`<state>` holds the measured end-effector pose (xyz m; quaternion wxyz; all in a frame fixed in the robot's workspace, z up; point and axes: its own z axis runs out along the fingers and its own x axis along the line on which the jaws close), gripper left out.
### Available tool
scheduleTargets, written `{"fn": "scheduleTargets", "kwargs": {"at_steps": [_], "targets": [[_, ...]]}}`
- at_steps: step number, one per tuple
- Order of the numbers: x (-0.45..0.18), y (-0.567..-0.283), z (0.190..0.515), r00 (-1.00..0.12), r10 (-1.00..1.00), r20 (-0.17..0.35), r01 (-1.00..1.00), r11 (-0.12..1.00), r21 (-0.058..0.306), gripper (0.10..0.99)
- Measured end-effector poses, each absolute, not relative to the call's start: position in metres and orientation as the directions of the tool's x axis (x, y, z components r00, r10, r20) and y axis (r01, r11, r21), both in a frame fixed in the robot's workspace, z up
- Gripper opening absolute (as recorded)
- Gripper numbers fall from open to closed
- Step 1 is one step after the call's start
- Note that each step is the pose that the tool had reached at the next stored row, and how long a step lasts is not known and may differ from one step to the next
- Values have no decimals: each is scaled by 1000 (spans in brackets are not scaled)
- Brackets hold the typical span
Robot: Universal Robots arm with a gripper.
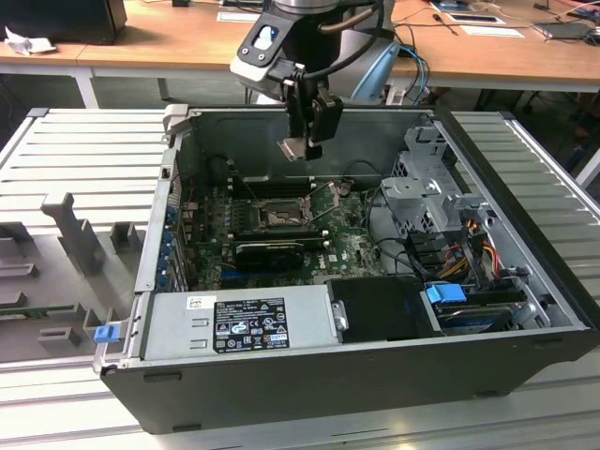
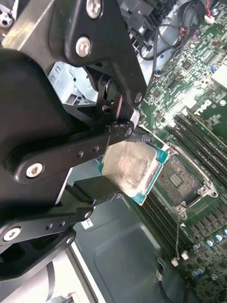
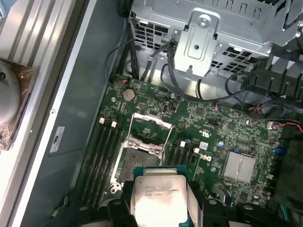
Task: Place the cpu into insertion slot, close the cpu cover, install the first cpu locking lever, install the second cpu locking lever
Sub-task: 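Place the cpu into insertion slot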
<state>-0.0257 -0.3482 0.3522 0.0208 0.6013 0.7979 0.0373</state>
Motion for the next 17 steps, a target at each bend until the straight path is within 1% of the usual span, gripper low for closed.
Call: {"fn": "scheduleTargets", "kwargs": {"at_steps": [8, 10, 12, 17], "targets": [[-27, -348, 348, -238, 971, 10, 968, 236, 84, 529], [-27, -348, 345, -195, 981, 8, 977, 194, 84, 529], [-27, -348, 342, -124, 992, 9, 989, 123, 84, 529], [-27, -348, 339, -120, 993, 8, 989, 119, 84, 529]]}}
